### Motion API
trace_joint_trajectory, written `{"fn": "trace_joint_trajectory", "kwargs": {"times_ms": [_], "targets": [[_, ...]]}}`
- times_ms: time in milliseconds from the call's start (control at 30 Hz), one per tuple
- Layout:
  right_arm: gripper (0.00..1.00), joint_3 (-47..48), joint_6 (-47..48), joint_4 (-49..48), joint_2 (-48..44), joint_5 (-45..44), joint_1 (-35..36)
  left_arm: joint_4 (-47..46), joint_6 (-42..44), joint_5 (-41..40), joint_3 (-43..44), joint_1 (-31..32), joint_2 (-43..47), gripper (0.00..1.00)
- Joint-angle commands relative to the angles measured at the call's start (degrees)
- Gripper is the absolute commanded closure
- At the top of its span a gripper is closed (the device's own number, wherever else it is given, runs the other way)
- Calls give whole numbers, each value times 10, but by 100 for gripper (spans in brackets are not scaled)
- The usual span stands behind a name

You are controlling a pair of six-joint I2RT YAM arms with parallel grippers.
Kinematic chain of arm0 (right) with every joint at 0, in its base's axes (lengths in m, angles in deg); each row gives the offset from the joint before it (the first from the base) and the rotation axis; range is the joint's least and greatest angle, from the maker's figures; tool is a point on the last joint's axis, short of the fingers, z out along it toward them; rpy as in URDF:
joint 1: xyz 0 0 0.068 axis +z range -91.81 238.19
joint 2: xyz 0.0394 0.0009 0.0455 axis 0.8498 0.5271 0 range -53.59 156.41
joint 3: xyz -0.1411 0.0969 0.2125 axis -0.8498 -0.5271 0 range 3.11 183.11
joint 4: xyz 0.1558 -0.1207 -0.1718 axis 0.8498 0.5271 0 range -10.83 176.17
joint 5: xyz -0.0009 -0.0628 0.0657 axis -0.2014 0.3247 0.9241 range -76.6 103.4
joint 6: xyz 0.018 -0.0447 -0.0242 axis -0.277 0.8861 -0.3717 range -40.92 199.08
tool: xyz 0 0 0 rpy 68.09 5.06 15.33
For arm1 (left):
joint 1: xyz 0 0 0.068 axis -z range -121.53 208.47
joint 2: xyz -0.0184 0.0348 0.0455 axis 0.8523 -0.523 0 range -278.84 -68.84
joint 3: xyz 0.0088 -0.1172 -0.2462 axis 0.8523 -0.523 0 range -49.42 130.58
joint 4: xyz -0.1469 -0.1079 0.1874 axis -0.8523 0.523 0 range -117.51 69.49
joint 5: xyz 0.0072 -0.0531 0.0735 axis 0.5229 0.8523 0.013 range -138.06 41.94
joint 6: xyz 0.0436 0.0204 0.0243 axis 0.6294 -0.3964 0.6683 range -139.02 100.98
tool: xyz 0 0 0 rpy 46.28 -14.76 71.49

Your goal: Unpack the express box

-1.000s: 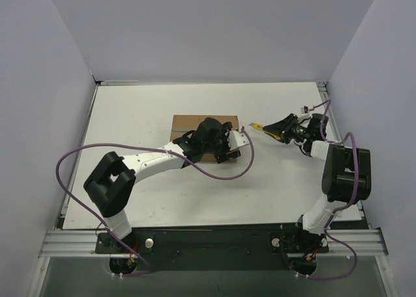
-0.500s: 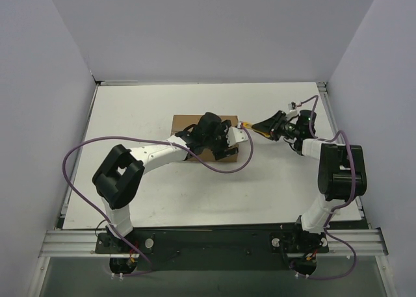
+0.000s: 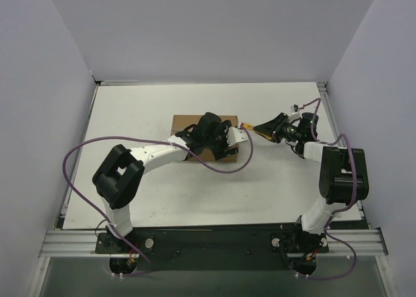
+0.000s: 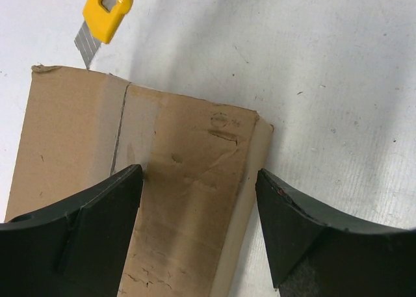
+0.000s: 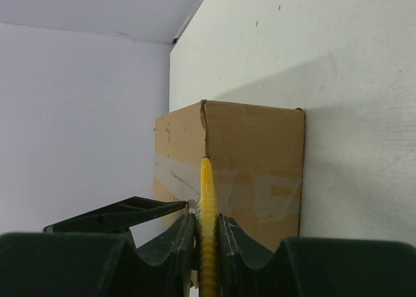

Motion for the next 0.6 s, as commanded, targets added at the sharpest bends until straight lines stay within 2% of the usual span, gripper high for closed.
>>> {"fn": "trace_joint_trajectory", "kwargs": {"times_ms": [0,333,567], "targets": [[100,2,29,-1,-39,-7,-9,-1,3,10,12,-1,1,20],[100,2,51,35,-47,-8,-4,-1,3,11,22,-1,-9,20],[100,-6,39,12,-49,8,2,-4,4,10,24,-1,-13,21]]}}
